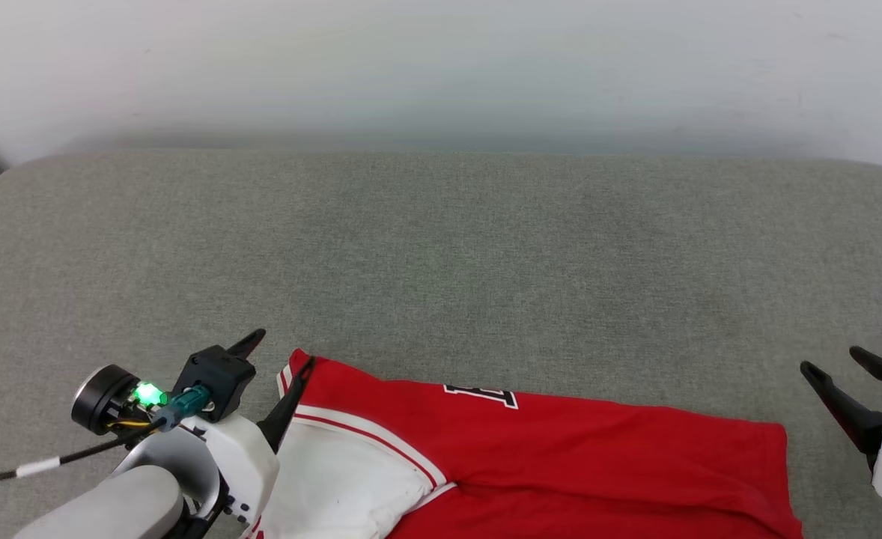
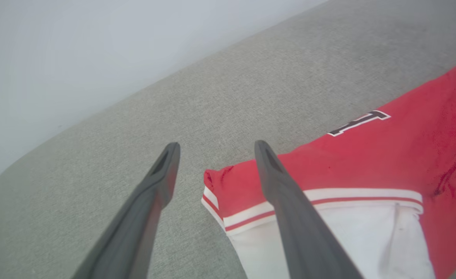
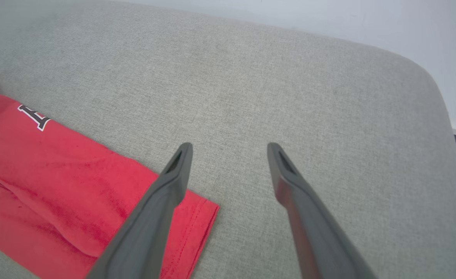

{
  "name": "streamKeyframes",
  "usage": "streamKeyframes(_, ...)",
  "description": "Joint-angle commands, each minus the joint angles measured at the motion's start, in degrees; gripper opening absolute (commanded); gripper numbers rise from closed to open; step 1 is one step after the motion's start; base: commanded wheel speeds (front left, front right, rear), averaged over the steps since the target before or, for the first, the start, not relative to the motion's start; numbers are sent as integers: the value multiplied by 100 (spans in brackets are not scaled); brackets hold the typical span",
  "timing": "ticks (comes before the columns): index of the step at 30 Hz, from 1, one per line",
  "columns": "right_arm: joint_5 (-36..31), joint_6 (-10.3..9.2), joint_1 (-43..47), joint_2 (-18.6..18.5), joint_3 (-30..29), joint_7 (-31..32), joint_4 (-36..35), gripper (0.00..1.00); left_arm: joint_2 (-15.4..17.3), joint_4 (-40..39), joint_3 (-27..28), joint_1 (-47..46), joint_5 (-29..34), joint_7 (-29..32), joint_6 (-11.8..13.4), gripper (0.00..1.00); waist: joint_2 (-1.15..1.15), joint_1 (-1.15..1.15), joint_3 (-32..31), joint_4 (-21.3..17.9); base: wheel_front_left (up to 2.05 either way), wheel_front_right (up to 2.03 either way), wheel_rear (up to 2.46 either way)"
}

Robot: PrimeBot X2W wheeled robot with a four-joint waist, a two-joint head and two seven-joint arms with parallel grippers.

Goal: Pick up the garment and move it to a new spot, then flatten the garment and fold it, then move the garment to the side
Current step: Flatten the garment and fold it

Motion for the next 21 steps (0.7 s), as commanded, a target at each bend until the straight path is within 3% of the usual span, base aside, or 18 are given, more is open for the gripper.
streamKeyframes(1, -61, -4, 188, 110, -125, -40, 42, 100, -42, 33, 66, 95, 82, -204, 142, 100, 0, 0, 6, 7, 0, 0, 0)
streamKeyframes(5, -200, -5, 612, 426, -750, -4, 181, 100, -270, 163, 368, 319, 231, -881, 729, 100, 0, 0, 54, 29, 0, 0, 0)
streamKeyframes(11, 20, -4, 1273, 884, -1340, 431, 63, 100, -707, 48, 1167, 761, 711, -1080, 1457, 100, 0, 0, 179, 88, 0, 0, 0)
streamKeyframes(14, 153, -4, 1567, 1160, -1476, 818, -97, 100, -1022, -101, 1865, 1258, 1204, -1084, 1649, 100, 0, 0, 277, 121, 0, 0, 0)
streamKeyframes(21, 333, -4, 1788, 1600, -1257, 1304, -89, 100, -1657, -215, 3019, 1983, 2013, -1086, 1498, 100, 0, 0, 431, 206, 0, 0, 0)
